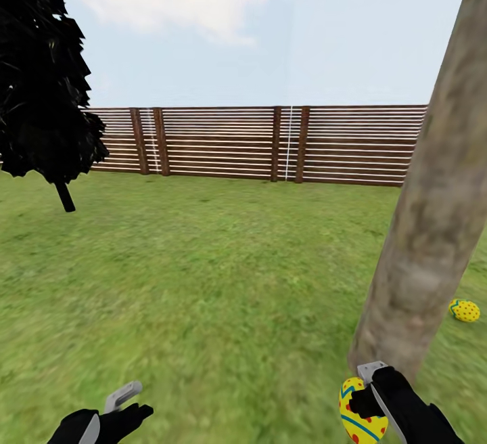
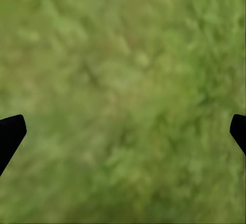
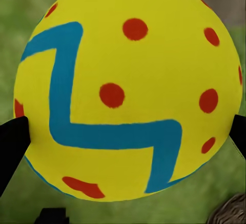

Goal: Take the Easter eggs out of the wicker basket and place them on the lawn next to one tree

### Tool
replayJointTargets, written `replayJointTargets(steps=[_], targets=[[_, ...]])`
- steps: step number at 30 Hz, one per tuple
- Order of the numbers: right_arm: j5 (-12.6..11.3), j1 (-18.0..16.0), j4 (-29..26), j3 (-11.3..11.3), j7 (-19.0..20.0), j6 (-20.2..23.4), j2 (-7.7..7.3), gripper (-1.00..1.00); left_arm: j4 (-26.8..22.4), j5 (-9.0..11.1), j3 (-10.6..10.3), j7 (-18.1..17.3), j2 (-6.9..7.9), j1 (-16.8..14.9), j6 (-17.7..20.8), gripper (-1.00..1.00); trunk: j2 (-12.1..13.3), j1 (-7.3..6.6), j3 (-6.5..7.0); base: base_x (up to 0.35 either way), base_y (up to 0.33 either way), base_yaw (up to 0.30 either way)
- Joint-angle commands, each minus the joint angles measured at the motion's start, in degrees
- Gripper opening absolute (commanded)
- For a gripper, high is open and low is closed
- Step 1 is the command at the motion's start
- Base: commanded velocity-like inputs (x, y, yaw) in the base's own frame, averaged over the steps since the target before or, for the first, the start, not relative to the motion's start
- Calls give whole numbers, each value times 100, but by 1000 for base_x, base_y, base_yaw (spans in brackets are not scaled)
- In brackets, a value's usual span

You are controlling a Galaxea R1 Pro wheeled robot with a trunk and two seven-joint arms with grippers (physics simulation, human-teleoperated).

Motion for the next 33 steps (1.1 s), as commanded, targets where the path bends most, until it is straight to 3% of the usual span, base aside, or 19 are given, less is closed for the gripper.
replayJointTargets(steps=[1,33], targets=[[61,-3,-7,16,47,23,-8,-100,-8,12,32,-20,-4,-4,44,100,-44,24,-25,243,-148,0],[44,0,1,14,55,48,-12,-100,-8,18,36,-38,12,-4,54,100,-1328,727,-599,16,-9,0]])
